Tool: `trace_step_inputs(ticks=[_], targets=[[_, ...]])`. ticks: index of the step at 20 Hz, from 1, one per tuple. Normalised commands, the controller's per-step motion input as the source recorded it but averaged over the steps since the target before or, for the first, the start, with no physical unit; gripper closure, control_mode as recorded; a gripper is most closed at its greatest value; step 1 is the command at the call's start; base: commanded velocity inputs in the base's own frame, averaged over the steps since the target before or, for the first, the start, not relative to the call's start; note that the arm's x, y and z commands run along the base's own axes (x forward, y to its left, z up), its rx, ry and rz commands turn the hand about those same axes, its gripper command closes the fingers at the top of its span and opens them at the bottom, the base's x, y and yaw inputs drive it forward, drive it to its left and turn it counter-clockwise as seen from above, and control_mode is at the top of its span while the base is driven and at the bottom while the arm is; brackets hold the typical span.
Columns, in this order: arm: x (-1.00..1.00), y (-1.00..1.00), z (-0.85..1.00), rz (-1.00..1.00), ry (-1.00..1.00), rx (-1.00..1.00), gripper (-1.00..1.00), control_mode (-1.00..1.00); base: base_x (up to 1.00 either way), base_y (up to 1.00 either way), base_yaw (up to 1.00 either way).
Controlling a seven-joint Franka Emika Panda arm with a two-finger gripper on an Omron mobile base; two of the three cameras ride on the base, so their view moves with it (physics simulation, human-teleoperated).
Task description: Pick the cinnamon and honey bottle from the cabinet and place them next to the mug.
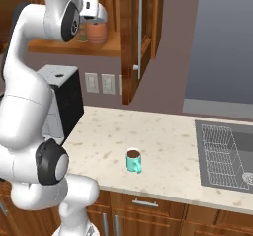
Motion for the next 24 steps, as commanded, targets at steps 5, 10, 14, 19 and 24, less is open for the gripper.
trace_step_inputs(ticks=[5, 10, 14, 19, 24], targets=[[0.47, -0.16, 0.00, 0.00, 0.00, 0.00, -1.00, -1.00, 0.00, 0.00, 0.00], [0.23, 0.00, 0.00, 0.01, 0.00, 0.00, -1.00, -1.00, 0.00, 0.00, 0.00], [0.16, 0.04, 0.00, 0.00, 0.00, 0.00, -1.00, -1.00, 0.00, 0.00, 0.00], [0.19, 0.03, 0.00, 0.00, 0.00, 0.00, -1.00, -1.00, 0.00, 0.00, 0.00], [0.07, 0.14, 0.00, 0.00, 0.00, 0.00, -1.00, -1.00, 0.00, 0.00, 0.00]])
